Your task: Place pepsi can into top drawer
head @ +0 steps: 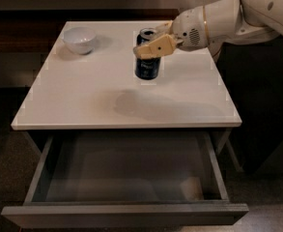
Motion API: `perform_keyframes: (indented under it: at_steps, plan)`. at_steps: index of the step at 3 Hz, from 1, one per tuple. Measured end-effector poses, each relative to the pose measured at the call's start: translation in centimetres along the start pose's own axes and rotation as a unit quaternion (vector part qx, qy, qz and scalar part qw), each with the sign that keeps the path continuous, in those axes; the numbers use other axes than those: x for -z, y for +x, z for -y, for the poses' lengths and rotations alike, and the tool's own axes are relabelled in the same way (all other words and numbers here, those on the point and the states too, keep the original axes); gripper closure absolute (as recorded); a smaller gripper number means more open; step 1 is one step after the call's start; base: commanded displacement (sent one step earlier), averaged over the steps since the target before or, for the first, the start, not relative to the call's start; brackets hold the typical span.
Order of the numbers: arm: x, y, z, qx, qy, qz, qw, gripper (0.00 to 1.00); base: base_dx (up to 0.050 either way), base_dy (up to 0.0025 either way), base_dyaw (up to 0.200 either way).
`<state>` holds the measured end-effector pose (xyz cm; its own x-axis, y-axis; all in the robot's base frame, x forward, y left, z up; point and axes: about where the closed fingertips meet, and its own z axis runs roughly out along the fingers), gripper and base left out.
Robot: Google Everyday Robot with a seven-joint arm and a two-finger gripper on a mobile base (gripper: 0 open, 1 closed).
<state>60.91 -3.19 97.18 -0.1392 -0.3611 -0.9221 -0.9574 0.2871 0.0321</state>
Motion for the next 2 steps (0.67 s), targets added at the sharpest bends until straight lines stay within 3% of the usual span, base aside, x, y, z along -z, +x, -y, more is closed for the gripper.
perform_keyframes:
  at_steps: [1, 2]
  plan:
    - [0.0, 0.0, 0.0, 0.000, 0.000, 0.000, 1.0000, 1.00, 0.000, 0.00000, 0.000]
    - [0.3, -0.2, -3.1, 0.010, -0.024, 0.004, 0.9997, 1.00, 0.000, 0.00000, 0.000]
